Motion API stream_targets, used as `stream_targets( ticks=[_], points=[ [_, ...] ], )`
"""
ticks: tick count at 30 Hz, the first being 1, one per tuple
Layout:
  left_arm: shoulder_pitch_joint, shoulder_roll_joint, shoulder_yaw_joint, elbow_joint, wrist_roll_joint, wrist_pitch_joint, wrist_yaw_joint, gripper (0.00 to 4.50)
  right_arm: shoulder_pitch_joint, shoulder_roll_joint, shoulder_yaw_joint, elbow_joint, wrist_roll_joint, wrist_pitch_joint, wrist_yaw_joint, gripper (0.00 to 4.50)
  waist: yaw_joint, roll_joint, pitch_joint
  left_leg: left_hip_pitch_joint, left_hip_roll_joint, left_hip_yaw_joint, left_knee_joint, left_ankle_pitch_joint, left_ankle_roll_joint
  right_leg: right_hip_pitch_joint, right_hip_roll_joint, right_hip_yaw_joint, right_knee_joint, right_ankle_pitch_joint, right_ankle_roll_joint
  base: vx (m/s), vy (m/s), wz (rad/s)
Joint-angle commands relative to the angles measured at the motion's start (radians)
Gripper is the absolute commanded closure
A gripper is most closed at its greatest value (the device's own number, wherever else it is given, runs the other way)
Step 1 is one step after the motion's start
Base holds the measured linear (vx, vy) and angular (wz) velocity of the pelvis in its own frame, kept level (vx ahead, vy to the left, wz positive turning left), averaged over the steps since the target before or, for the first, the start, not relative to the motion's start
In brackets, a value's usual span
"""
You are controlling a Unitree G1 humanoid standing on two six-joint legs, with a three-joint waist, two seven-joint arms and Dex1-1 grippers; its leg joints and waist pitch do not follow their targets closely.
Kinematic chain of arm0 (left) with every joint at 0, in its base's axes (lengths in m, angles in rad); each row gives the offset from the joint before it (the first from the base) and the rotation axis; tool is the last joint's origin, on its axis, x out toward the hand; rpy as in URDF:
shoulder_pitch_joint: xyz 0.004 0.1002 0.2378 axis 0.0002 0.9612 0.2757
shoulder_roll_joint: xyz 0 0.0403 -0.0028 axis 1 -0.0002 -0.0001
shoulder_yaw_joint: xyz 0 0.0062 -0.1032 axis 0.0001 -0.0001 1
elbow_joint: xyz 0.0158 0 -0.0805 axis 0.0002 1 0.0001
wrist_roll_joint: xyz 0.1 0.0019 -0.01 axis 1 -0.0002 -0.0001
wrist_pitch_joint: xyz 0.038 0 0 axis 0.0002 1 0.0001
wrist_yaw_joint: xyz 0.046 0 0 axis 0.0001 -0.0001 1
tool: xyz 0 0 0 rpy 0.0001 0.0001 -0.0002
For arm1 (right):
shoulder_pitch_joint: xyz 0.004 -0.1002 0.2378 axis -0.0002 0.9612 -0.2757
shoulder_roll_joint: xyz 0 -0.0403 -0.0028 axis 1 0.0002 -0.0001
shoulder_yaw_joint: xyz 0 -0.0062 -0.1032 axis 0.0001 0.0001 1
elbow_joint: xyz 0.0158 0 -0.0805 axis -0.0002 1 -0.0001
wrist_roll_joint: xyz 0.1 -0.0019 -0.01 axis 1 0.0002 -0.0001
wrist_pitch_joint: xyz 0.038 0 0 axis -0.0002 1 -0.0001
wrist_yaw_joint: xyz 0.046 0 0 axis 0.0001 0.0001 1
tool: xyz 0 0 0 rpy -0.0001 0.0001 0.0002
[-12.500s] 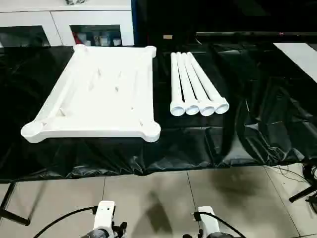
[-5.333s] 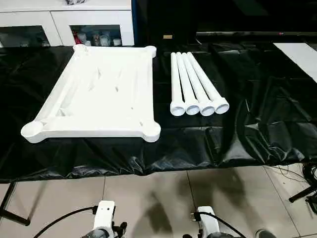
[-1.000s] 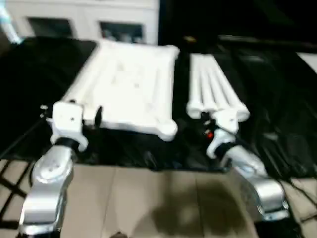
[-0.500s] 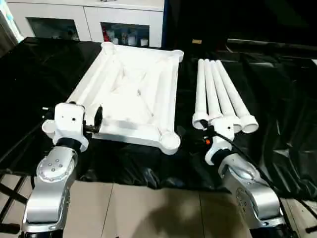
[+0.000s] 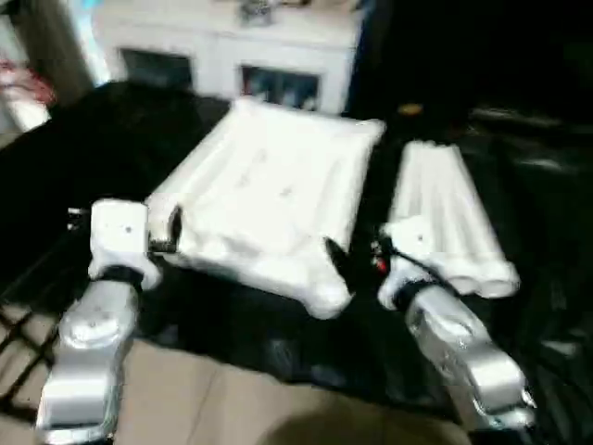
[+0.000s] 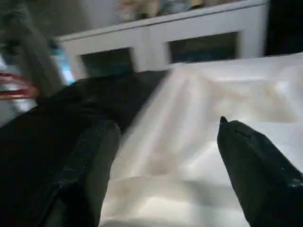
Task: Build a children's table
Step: Move to table
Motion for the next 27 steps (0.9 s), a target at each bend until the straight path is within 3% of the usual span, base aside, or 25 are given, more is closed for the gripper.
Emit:
stream_targets(
  ticks=[1,2,3,4,5,6,7,8,9,11,13,14,15,16,17,18,19,20,21,22,23,24,25,26,27],
  points=[
    [0.008,0.019,0.01,-0.01,0.0,0.008,-0.002,0.73,-0.017,0.013,-0.006,-0.002,-0.002,0.004,0.003,0.1,0.033,-0.023,-0.037,-0.069,-0.032,0.018,0.064,-0.018,0.038,0.112,-0.157,0.171,-0.247,-0.781,0.054,0.084,-0.107,0.01],
    [0.008,0.02,0.011,-0.011,-0.001,0.01,-0.002,0.73,-0.019,0.018,-0.007,-0.001,-0.006,0.004,0.006,0.1,0.034,-0.016,-0.036,-0.119,-0.026,-0.008,0.065,0.051,-0.037,0.152,-0.145,0.161,-0.219,-0.618,-0.021,0.094,-0.063,0.02],
    [0.008,0.02,0.011,-0.011,-0.001,0.01,-0.002,0.73,-0.019,0.018,-0.007,-0.001,-0.006,0.004,0.006,0.1,0.031,-0.007,-0.032,-0.114,-0.022,-0.011,0.056,0.059,-0.039,0.148,-0.147,0.156,-0.223,-0.561,-0.063,0.094,-0.063,0.02],
    [0.005,0.019,0.013,-0.011,-0.003,0.011,-0.004,0.73,-0.022,0.023,-0.008,0.001,-0.011,0.005,0.002,0.1,0.026,0.021,-0.026,-0.106,0.006,-0.018,0.022,0.084,-0.035,0.142,-0.159,0.14,-0.244,-0.49,-0.178,0.096,-0.009,0.11],
    [0.003,0.019,0.015,-0.008,-0.003,0.009,-0.007,0.73,-0.024,0.026,-0.009,0.003,-0.014,0.004,-0.004,0.1,0.024,0.051,-0.02,-0.09,0.034,-0.016,-0.048,0.084,-0.04,0.135,-0.126,0.083,-0.254,-0.47,-0.228,0.11,0.067,0.1],
    [0.001,0.019,0.015,-0.007,-0.002,0.008,-0.008,0.73,-0.025,0.03,-0.012,0.004,-0.014,0.005,-0.01,0.1,0.024,0.066,-0.027,-0.063,0.049,-0.008,-0.091,0.059,-0.044,0.132,-0.097,0.048,-0.25,-0.441,-0.225,0.11,0.067,0.1],
    [-0.002,0.018,0.014,-0.004,-0.001,0.007,-0.01,0.73,-0.027,0.03,-0.014,0.006,-0.016,0.005,-0.019,0.1,0.008,0.075,-0.007,-0.06,0.07,-0.023,-0.155,-0.061,-0.038,0.117,-0.05,0.006,-0.228,-0.448,-0.199,0.159,0.101,0.05],
    [-0.006,0.018,0.012,0.002,0.001,0.006,-0.012,0.73,-0.028,0.029,-0.018,0.01,-0.018,0.006,-0.03,0.1,-0.046,0.105,-0.059,0.079,0.163,-0.142,-0.205,-0.264,0.03,0.019,0.001,-0.049,-0.048,-0.176,-0.108,0.183,0.077,0.02],
    [-0.012,0.017,0.009,0.008,0.001,0.004,-0.015,0.73,-0.028,0.03,-0.023,0.012,-0.017,0.007,-0.035,0.1,-0.045,0.108,-0.065,0.093,0.157,-0.152,-0.189,-0.248,0.133,-0.025,-0.003,-0.058,0.001,-0.08,-0.015,0.183,0.077,0.02],
    [-0.018,0.017,0.003,0.014,0.002,0.001,-0.014,0.73,-0.029,0.03,-0.027,0.015,-0.022,0.004,-0.038,0.1,-0.055,0.108,-0.062,0.074,0.121,-0.116,-0.18,-0.119,0.231,-0.067,-0.007,-0.071,0.023,0.015,0.049,0.142,0.055,0.06],
    [-0.038,0.017,-0.015,0.034,0.006,0.002,-0.014,0.73,-0.028,0.033,-0.041,0.016,-0.034,-0.001,-0.049,0.1,-0.063,0.099,-0.061,0.056,0.102,-0.081,-0.19,-0.053,0.272,-0.075,-0.008,-0.075,0.015,0.074,0.052,0.124,0.023,0.02],
    [-0.049,0.015,-0.022,0.045,0.005,0.003,-0.017,0.73,-0.028,0.034,-0.049,0.015,-0.037,-0.003,-0.057,0.1,-0.068,0.057,-0.052,0.02,0.044,-0.013,-0.175,-0.016,0.249,-0.045,-0.049,-0.043,-0.102,0.181,-0.012,0.132,-0.045,-0.05],
    [-0.057,0.014,-0.027,0.053,0.004,0.003,-0.02,0.73,-0.028,0.035,-0.054,0.015,-0.04,-0.005,-0.064,0.1,-0.063,0.035,-0.061,-0.004,0.002,0.015,-0.143,-0.014,0.218,-0.007,-0.079,-0.008,-0.142,0.199,-0.007,0.132,-0.045,-0.05],
    [-0.068,0.01,-0.028,0.064,0.002,0.009,-0.02,0.73,-0.027,0.04,-0.062,0.013,-0.029,0.004,-0.063,0.1,-0.014,0.005,-0.058,-0.053,-0.03,0.022,-0.054,-0.019,0.12,0.051,-0.183,0.104,-0.239,-0.101,0.081,0.106,-0.084,0.1],
    [-0.078,0.007,-0.029,0.075,0.003,0.012,-0.019,0.73,-0.024,0.05,-0.079,0.004,-0.013,0.013,-0.07,0.1,-0.01,0.0,-0.081,-0.032,-0.061,0.055,-0.001,-0.037,0.029,0.045,-0.16,0.206,-0.26,-0.248,0.046,0.107,-0.029,-0.16],
    [-0.092,0.004,-0.031,0.091,0.002,0.005,-0.021,0.73,-0.021,0.056,-0.09,-0.004,-0.003,0.019,-0.077,0.1,0.016,-0.008,-0.083,-0.091,-0.047,0.009,0.015,0.011,-0.034,0.115,-0.174,0.269,-0.217,-0.14,-0.076,0.107,-0.029,-0.16],
    [-0.106,0.001,-0.034,0.105,0.005,0.001,-0.021,0.73,-0.018,0.058,-0.098,-0.013,0.005,0.023,-0.081,0.1,0.036,-0.007,-0.09,-0.124,-0.071,0.0,0.08,0.086,-0.061,0.111,-0.149,0.32,-0.199,0.264,-0.148,0.106,0.072,-0.42],
    [-0.122,0.002,-0.04,0.121,0.014,-0.009,-0.021,0.73,-0.015,0.058,-0.103,-0.022,0.009,0.024,-0.088,0.1,0.057,-0.004,-0.095,-0.151,-0.073,-0.027,0.148,0.069,-0.096,0.09,-0.145,0.358,-0.189,0.775,-0.201,0.025,0.145,-0.26],
    [-0.122,0.002,-0.04,0.121,0.014,-0.009,-0.021,0.73,-0.015,0.058,-0.103,-0.022,0.009,0.024,-0.088,0.1,0.064,0.003,-0.097,-0.164,-0.066,-0.047,0.161,0.04,-0.118,0.078,-0.136,0.364,-0.18,0.957,-0.215,0.025,0.145,-0.26],
    [-0.127,0.004,-0.044,0.126,0.019,-0.017,-0.018,0.73,-0.013,0.058,-0.105,-0.025,0.007,0.025,-0.093,0.1,0.08,0.016,-0.101,-0.17,-0.06,-0.075,0.144,0.021,-0.137,0.065,-0.101,0.358,-0.17,1.091,-0.212,-0.072,0.162,-0.36],
    [-0.14,0.007,-0.059,0.137,0.039,-0.033,-0.008,0.73,-0.008,0.062,-0.116,-0.034,0.008,0.027,-0.104,0.1,0.081,0.028,-0.095,-0.155,-0.062,-0.082,0.113,0.03,-0.135,0.052,-0.067,0.351,-0.184,1.009,-0.189,-0.15,0.163,-0.47],
    [-0.147,0.008,-0.065,0.143,0.048,-0.039,-0.002,0.73,-0.005,0.064,-0.122,-0.039,0.009,0.029,-0.109,0.1,0.061,0.092,-0.072,-0.053,-0.027,-0.075,-0.083,0.08,-0.085,0.004,0.079,0.286,-0.202,0.36,-0.031,-0.15,0.163,-0.47],
    [-0.153,0.004,-0.067,0.148,0.048,-0.038,0.002,0.73,-0.004,0.066,-0.127,-0.041,0.008,0.031,-0.114,0.1,0.061,0.092,-0.072,-0.053,-0.027,-0.075,-0.083,0.08,-0.085,0.004,0.079,0.286,-0.202,0.36,-0.031,-0.152,0.229,-0.46],
    [-0.16,0.001,-0.069,0.153,0.047,-0.034,0.002,0.73,-0.004,0.064,-0.127,-0.044,-0.003,0.035,-0.123,0.1,0.018,0.133,-0.08,-0.088,0.09,-0.129,-0.197,-0.075,-0.121,-0.044,0.043,0.024,0.029,-0.032,-0.012,-0.111,0.232,-0.09],
    [-0.165,0.0,-0.072,0.157,0.045,-0.032,-0.002,0.73,-0.006,0.063,-0.126,-0.045,-0.009,0.039,-0.124,0.1,0.035,0.158,-0.075,-0.097,0.081,-0.124,-0.187,-0.092,-0.228,-0.053,0.03,0.001,0.012,0.004,-0.011,-0.111,0.232,-0.09]
  ],
)
